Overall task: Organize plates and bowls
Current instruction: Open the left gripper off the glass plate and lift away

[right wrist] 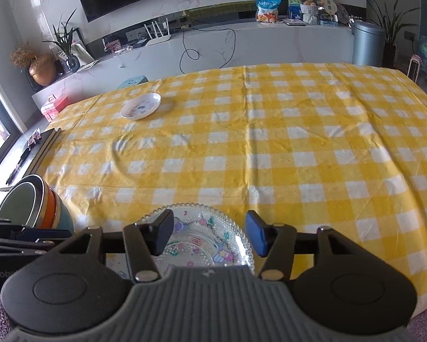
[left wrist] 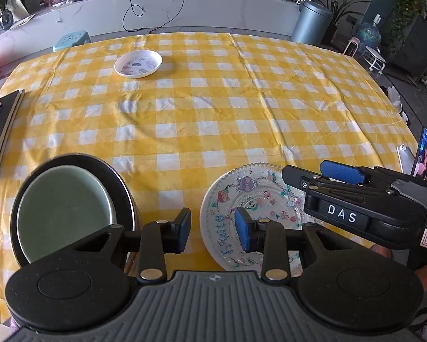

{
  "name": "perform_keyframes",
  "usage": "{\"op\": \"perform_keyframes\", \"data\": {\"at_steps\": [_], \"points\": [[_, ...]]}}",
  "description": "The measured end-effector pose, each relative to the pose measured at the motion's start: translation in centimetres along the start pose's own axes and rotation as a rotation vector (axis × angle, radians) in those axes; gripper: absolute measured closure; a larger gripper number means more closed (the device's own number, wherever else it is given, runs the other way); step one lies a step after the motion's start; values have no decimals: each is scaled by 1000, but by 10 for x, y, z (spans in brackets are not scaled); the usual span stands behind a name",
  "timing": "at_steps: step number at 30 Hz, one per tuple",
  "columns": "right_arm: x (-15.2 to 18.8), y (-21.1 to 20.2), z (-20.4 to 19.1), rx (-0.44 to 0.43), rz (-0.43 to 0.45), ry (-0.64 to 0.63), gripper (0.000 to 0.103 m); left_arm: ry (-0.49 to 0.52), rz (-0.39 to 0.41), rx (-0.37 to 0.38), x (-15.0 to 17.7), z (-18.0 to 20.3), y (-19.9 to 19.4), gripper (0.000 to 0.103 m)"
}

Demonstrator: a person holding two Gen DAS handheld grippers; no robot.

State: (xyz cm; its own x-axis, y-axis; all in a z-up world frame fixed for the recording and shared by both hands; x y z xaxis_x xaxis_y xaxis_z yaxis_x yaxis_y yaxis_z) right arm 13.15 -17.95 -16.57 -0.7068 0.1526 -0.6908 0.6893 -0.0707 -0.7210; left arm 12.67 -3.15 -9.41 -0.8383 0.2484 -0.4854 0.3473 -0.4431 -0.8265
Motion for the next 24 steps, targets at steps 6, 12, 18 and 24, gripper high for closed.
{"op": "perform_keyframes", "data": {"at_steps": [6,12,18,24], "points": [[-17,2,-21,-19,11,-44,42,32,-28,-3,-25,-14,-21,64],[-34,9,-42,-21,18,-92,40,43,-37,-3,-52,-37,-33,63],[-50,19,-61,-30,28,-136,37,73,-9,-40,-82,-65,-38,60],[-64,37,-78,-44,25,-159,36,33,5,-19,-105,-97,-27,59]]}}
Point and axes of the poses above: each gripper's, at about its wrist camera, not at the fingertips, and y roughly the way its jaws point, z to its right, x to its underside, the point moved 7 cm from there along y, roughly the way its jaws point, and after that the axes turned 11 degrees about x, right-handed, at the moved point
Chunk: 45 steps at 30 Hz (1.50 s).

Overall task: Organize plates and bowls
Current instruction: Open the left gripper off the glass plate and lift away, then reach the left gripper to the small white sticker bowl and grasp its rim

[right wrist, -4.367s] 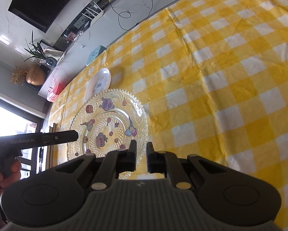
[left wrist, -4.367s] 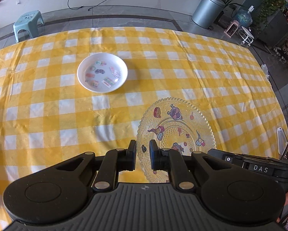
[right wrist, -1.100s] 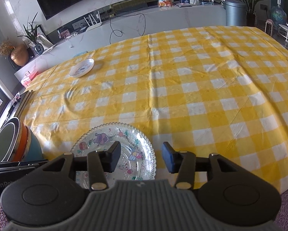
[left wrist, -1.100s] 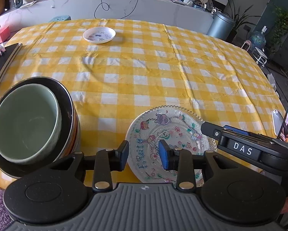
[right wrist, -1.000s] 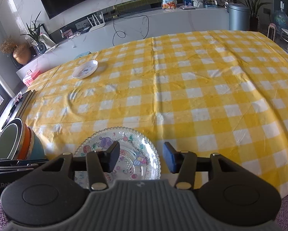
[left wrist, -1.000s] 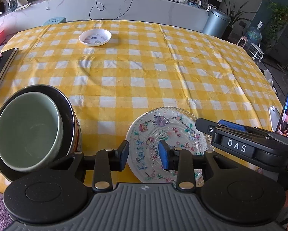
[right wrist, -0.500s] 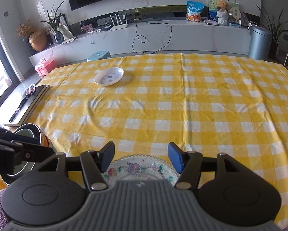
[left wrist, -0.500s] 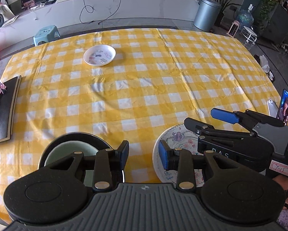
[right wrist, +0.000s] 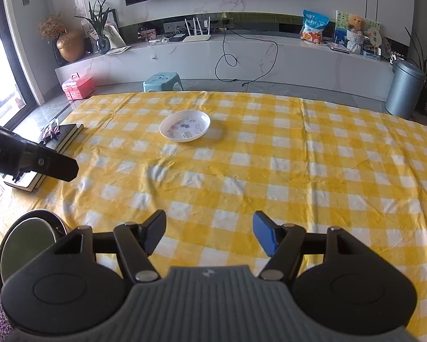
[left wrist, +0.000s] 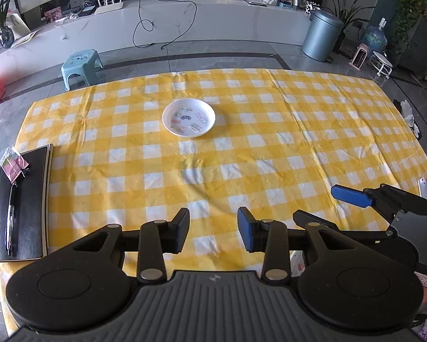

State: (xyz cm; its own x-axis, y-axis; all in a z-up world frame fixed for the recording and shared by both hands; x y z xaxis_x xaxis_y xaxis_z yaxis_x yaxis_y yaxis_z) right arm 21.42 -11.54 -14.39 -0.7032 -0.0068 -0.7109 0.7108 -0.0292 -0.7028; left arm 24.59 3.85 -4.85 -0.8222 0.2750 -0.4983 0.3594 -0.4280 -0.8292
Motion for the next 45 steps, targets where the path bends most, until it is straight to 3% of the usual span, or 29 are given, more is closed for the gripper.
{"op": "perform_keyframes", "data": {"at_steps": [4,13,23,29,42,43,45], "points": [[-10,14,-7,-27,2,4,36,-14,16,11,-12,-22,11,54],[-39,67,-15,-56,-16,75,36,-9,68,8,-43,-63,46,53],[-79,133,-11,-35,-34,185,52,-48,81,-2,-77,-99,102,53],[-94,167,-12,-29,-55,246,60,-151,111,8,-86,-116,131,54],[-94,204,-18,-58,-111,323,79,-233,111,34,-89,-127,159,88],[-94,204,-18,-65,-110,329,82,-234,108,40,-90,-127,160,95],[-96,205,-20,-83,-106,341,90,-227,105,37,-90,-125,161,95]]}}
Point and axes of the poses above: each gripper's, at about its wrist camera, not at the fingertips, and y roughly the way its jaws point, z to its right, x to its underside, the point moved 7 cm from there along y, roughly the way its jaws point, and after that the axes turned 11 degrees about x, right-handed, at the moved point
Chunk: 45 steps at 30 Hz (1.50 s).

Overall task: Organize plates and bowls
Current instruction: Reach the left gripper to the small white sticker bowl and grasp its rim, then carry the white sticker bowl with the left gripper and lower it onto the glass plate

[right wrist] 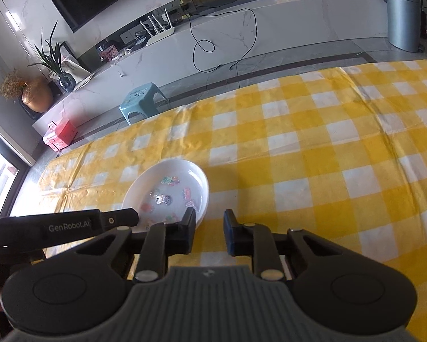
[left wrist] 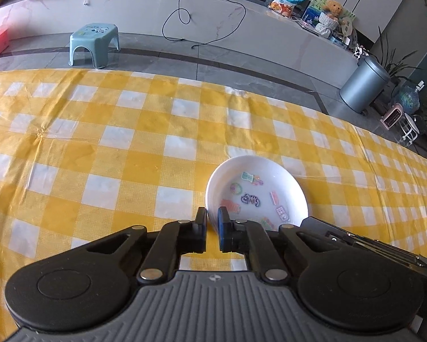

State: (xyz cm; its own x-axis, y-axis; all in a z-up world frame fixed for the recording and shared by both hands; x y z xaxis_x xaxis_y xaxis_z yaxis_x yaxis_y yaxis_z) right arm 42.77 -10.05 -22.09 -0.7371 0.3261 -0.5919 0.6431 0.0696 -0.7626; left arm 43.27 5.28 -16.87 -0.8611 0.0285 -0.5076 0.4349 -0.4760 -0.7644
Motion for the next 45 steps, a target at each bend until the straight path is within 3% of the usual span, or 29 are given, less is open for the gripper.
{"op": "perform_keyframes", "data": {"at_steps": [2,6,9,11,15,20,28,30,31,33,39,45], "points": [[-1,-1,-2,-10,-6,0,103,17,-4,-12,0,4,-1,96],[0,-11,-5,-12,5,-17,103,-2,-20,15,-1,12,-9,101],[1,-18,-3,-19,2,-4,103,-17,-72,-61,6,15,-9,101],[3,-21,1,-18,-9,8,103,-8,-78,-69,10,18,-10,100],[9,-26,13,-1,-22,5,97,1,-94,-63,18,20,-13,100],[19,-28,21,13,-28,-8,82,11,-106,-69,24,20,-16,100],[29,-22,20,8,-60,6,77,37,-136,-54,29,24,-18,100],[30,-20,19,-22,-89,29,83,43,-146,-48,31,25,-18,100],[31,-18,19,-32,-109,44,94,44,-147,-51,31,26,-18,100],[32,-18,21,-13,-114,49,103,44,-152,-45,33,27,-20,100],[38,-42,21,-12,-92,36,103,82,-181,-42,37,40,-37,100],[49,-96,29,-47,-44,77,102,175,-176,-55,45,76,-80,100]]}}
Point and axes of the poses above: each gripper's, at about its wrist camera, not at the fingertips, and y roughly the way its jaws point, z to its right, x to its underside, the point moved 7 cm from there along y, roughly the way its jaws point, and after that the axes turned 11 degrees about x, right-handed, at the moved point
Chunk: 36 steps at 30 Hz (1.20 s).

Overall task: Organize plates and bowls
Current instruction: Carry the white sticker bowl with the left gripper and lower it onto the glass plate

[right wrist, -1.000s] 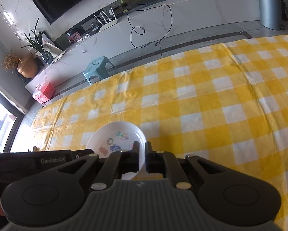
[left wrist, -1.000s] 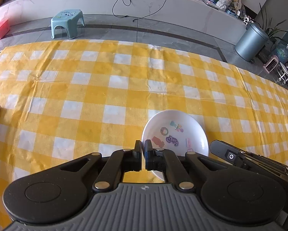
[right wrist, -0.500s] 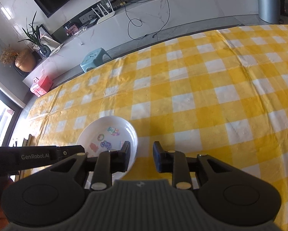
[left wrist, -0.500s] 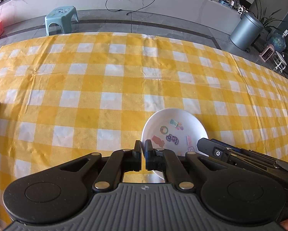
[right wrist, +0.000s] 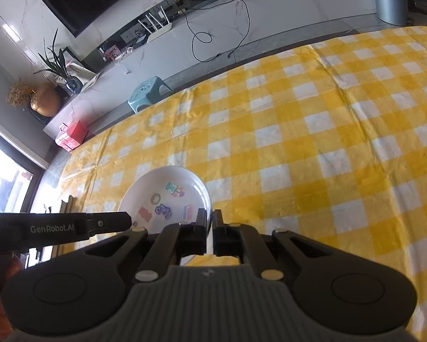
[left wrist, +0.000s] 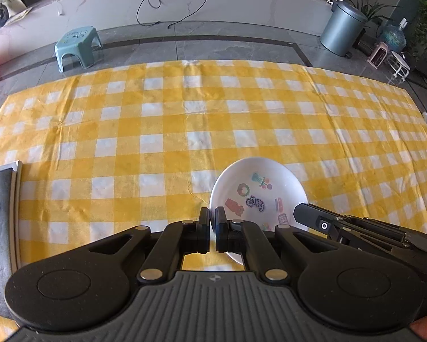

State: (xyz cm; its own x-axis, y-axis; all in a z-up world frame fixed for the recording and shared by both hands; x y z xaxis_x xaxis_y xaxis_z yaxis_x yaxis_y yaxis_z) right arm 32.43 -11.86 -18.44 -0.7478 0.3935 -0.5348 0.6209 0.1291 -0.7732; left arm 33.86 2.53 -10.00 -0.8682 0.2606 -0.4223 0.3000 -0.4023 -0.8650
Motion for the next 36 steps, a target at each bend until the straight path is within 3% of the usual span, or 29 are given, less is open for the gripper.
{"op": "perform_keyframes", "data": {"at_steps": [8,16,24,36], "points": [[24,-74,25,-49,35,59,103,50,56,-12,38,63,-46,99],[62,-134,70,-43,56,70,103,29,89,33,95,112,-55,98],[103,-164,113,4,49,75,103,-50,150,101,153,148,-51,98],[145,-161,151,85,39,53,102,-233,194,169,205,153,-16,98]]}}
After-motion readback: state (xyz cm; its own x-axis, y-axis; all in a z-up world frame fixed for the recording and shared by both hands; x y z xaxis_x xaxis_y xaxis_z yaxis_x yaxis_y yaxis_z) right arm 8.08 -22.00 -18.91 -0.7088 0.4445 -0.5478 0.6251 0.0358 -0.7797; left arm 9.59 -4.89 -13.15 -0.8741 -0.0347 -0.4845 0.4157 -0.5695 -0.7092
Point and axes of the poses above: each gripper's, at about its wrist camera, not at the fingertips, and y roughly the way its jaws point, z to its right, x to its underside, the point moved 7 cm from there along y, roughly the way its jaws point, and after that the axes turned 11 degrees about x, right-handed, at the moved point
